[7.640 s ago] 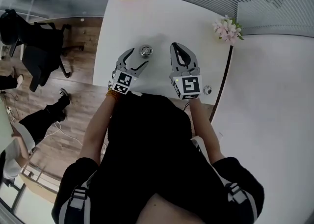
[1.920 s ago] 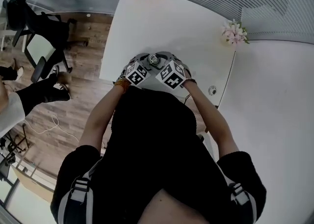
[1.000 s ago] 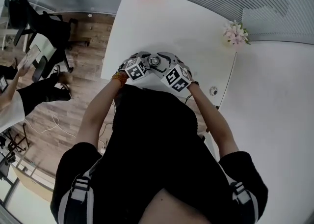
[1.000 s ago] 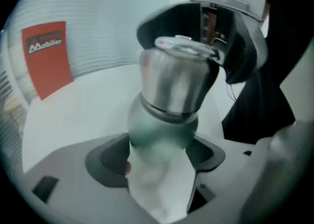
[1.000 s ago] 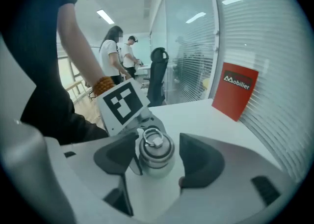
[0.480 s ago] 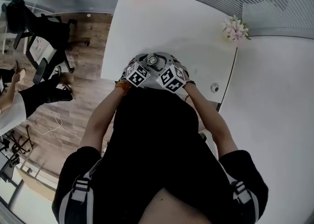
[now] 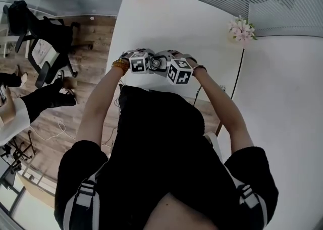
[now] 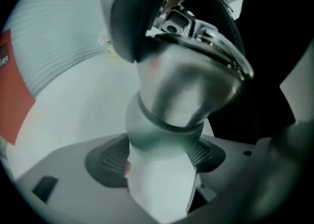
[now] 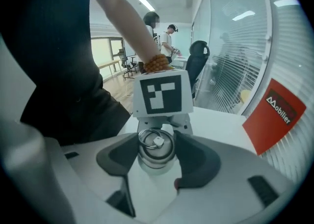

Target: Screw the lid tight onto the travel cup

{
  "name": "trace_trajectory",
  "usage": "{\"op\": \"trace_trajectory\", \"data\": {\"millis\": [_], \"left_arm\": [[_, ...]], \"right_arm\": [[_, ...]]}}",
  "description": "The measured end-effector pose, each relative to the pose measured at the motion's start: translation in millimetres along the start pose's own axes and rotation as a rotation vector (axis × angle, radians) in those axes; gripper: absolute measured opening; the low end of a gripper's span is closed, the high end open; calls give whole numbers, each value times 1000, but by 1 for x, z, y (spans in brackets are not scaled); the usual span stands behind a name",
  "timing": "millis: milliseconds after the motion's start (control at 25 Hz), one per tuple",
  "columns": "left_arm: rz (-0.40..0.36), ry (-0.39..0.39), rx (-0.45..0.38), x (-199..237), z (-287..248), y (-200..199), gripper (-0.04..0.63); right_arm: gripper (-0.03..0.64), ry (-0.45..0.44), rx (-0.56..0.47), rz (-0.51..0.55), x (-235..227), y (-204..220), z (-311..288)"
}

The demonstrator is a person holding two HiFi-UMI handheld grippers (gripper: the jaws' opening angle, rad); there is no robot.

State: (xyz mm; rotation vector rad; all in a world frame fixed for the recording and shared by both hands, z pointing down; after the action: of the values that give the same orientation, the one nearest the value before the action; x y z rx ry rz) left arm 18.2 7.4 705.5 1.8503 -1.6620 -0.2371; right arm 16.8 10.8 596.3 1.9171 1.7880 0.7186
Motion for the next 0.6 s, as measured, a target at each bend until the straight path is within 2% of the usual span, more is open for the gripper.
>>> {"op": "trace_trajectory", "data": {"millis": [120,200,240,320,400,520,600], "left_arm": [[-32,23,0,-2,0,1,364],[3,-12,-42,-4,1,0,362],[35,-42,-67,-5,2,0,362],[129,-113,-125,-7,1,0,362],[250,-202,-196,-10,-1,0,362],[423,-358,-291,-14,-3,0,362],[498,-432,-326,-16,-5,-1,362]], "right_arm": [[239,-2,-4,18,2,0,-1],[245,28,-36,-31,2,0,1],[250,50,-62,-89,2,1,3],[295,108,-125,-240,2,2,8],[295,185,-167,-358,4,3,13],[273,301,-162,-441,9,8,14],[258,340,-161,-468,10,10,13]]}}
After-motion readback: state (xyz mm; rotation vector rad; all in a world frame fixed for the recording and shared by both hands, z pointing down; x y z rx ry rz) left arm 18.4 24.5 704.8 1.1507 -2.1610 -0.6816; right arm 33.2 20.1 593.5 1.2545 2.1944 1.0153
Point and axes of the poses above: the fingertips, and each gripper's own axes: z backward along the fingers, x to its left, y out of its underside, the point moved 3 cm from there along z, backward along the fingers, and after that the axes turned 6 degrees about y, right-handed, at the moved point
